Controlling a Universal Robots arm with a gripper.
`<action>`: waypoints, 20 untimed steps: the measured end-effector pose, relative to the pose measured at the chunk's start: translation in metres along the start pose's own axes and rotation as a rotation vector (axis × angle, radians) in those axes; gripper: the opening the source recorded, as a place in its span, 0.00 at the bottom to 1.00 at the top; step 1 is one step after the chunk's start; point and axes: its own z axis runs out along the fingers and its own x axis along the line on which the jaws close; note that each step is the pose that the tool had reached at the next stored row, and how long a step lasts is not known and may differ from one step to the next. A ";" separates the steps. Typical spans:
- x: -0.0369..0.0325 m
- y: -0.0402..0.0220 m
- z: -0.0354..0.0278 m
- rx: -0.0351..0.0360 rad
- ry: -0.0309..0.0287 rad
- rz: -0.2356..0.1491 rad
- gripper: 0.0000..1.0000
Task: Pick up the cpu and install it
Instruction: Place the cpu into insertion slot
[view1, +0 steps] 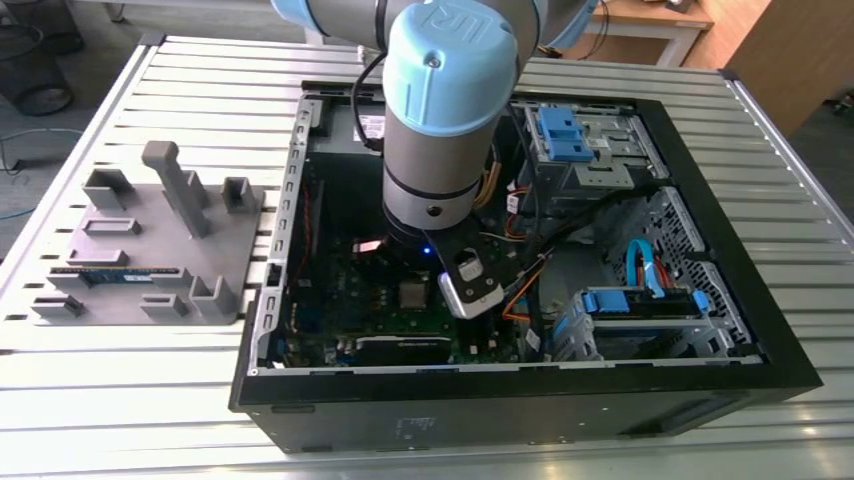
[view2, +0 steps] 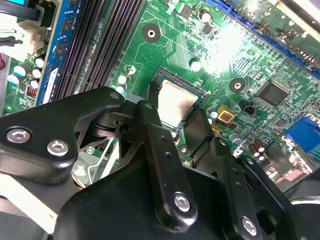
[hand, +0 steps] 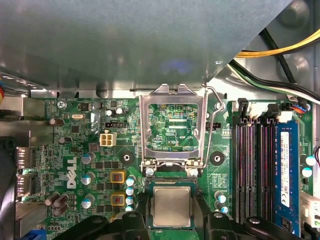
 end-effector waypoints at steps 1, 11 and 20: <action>0.0000 0.0000 0.0000 -0.0001 -0.0001 0.000 0.47; 0.0000 0.0000 0.0000 0.0004 0.0000 0.000 0.38; 0.0000 0.0000 0.0000 0.0007 0.0000 0.000 0.38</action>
